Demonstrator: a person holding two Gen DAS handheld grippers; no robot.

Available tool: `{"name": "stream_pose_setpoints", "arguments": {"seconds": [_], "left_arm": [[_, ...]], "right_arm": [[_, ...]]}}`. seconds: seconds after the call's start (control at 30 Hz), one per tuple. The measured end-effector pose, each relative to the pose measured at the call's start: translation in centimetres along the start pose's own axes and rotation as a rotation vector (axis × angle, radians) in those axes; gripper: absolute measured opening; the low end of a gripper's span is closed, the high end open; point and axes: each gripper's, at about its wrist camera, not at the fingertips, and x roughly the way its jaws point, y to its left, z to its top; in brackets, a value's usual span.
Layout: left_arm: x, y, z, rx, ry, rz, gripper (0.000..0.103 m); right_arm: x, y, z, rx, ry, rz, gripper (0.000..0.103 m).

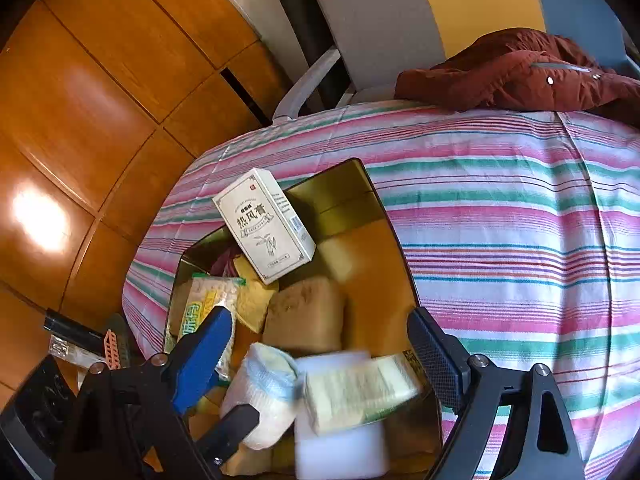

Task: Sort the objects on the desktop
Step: 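Carry tea box and sock over the gold tray and open both tools, then withdraw both tools from the tray toward the cracker packet and pink sock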

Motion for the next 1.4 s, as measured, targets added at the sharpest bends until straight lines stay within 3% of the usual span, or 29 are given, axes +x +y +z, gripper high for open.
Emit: {"name": "stream_pose_setpoints", "arguments": {"seconds": [0.1, 0.23, 0.53, 1.0, 1.4], "left_arm": [[-0.5, 0.0, -0.3, -0.002, -0.012, 0.023, 0.059], [-1.0, -0.2, -1.2, 0.039, -0.03, 0.113, 0.057], [-0.8, -1.0, -0.8, 0.059, -0.02, 0.121, 0.057], [-5.4, -2.1, 0.4, 0.089, -0.101, 0.183, 0.058], [-6.5, -3.8, 0.4, 0.136, -0.113, 0.186, 0.058]], "right_arm": [[-0.2, -0.2, -0.5, 0.004, 0.002, -0.006, 0.091], [-1.0, -0.9, -1.2, 0.025, -0.01, -0.014, 0.094], [-3.0, -1.3, -2.4, 0.021, -0.045, -0.044, 0.096], [-5.4, -1.0, -5.0, -0.066, -0.09, -0.153, 0.098], [-7.2, -3.7, -6.1, -0.034, -0.107, -0.214, 0.099]]}}
